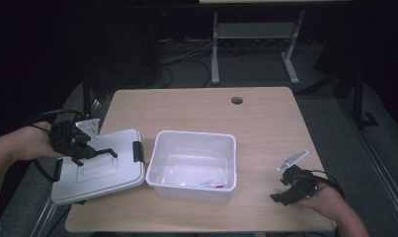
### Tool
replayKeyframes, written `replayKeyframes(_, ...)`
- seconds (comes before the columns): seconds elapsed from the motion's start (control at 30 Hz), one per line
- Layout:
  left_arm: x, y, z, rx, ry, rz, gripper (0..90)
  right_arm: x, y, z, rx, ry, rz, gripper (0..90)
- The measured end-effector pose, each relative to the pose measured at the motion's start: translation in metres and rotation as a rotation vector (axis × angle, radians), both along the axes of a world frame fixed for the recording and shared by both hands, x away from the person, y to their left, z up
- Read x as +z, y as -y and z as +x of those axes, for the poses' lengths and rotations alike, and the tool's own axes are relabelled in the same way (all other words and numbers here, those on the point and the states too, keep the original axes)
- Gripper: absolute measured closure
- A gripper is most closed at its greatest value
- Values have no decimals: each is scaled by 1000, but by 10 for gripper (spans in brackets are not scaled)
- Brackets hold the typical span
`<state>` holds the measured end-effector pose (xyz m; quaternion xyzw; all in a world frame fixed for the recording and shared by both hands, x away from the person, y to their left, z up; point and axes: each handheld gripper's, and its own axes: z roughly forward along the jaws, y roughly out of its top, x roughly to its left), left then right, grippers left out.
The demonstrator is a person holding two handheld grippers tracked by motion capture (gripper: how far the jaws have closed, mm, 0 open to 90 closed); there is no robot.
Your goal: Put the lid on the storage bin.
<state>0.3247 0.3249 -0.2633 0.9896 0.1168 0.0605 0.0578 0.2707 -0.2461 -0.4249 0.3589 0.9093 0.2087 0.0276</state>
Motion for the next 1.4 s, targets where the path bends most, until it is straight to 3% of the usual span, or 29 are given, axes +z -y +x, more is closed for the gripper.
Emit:
replayKeyframes(0.37, 26, 6, -6, -23, 47, 3, 849, -4, 5, -4, -15, 1, 21, 270)
replayKeyframes(0.57, 34, 18, -5, -52, 60, -32, 848, -5, 6, -7, -21, 4, 34, 271)
replayKeyframes(1.03, 45, 68, 6, -111, 51, -65, 848, 0, 6, -10, -16, 22, 43, 271)
replayKeyframes(1.4, 46, 106, 14, -167, 43, -77, 848, -5, 3, -11, -17, 26, 29, 271)
